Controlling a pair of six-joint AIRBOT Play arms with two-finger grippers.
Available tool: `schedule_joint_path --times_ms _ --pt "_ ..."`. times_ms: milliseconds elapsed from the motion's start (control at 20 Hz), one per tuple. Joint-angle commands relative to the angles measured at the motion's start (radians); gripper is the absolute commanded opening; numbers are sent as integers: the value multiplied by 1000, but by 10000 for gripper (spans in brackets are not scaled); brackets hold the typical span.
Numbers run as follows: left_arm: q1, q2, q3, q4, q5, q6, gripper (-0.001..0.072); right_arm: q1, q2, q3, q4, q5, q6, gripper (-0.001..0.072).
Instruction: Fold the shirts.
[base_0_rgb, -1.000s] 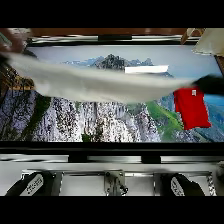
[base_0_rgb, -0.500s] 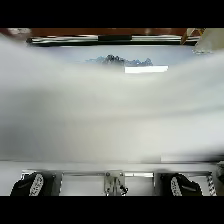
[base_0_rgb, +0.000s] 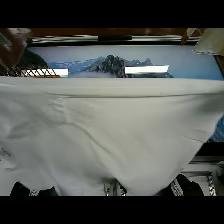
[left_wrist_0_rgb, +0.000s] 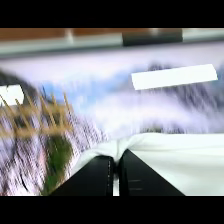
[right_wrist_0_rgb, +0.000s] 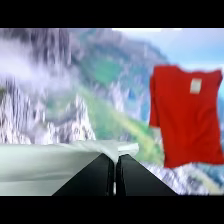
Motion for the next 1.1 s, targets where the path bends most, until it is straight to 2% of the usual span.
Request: schedule_joint_path --times_ms 0,100,200,250,300,450,600,700,850,1050 --pt "-21 -94 -315 -8 56 33 36 0 -118 -325 14 72 21 66" --pt "-111 -216 -436 -12 218 70 36 3 -240 -434 104 312 21 65" --pt "-220 -391 -451 -12 367 143 37 61 -407 -427 210 526 18 65" --pt "-262 -489 -431 -12 447 144 37 114 -487 -409 217 618 4 65" --pt "-286 -578 -402 -12 519 132 37 171 -567 -386 195 726 -2 66" --pt "-296 -805 -274 -13 698 19 38 270 -735 -330 138 1050 15 66" --pt "-301 -938 -171 -63 803 18 37 273 -819 -306 122 1255 55 65" --pt "-315 -998 -148 -109 877 23 37 265 -848 -306 117 1286 55 66" --pt "-350 -1061 -148 -135 954 23 37 264 -895 -307 100 1247 61 66" --pt "-345 -1085 -148 -89 866 24 38 264 -926 -306 105 1155 82 66"
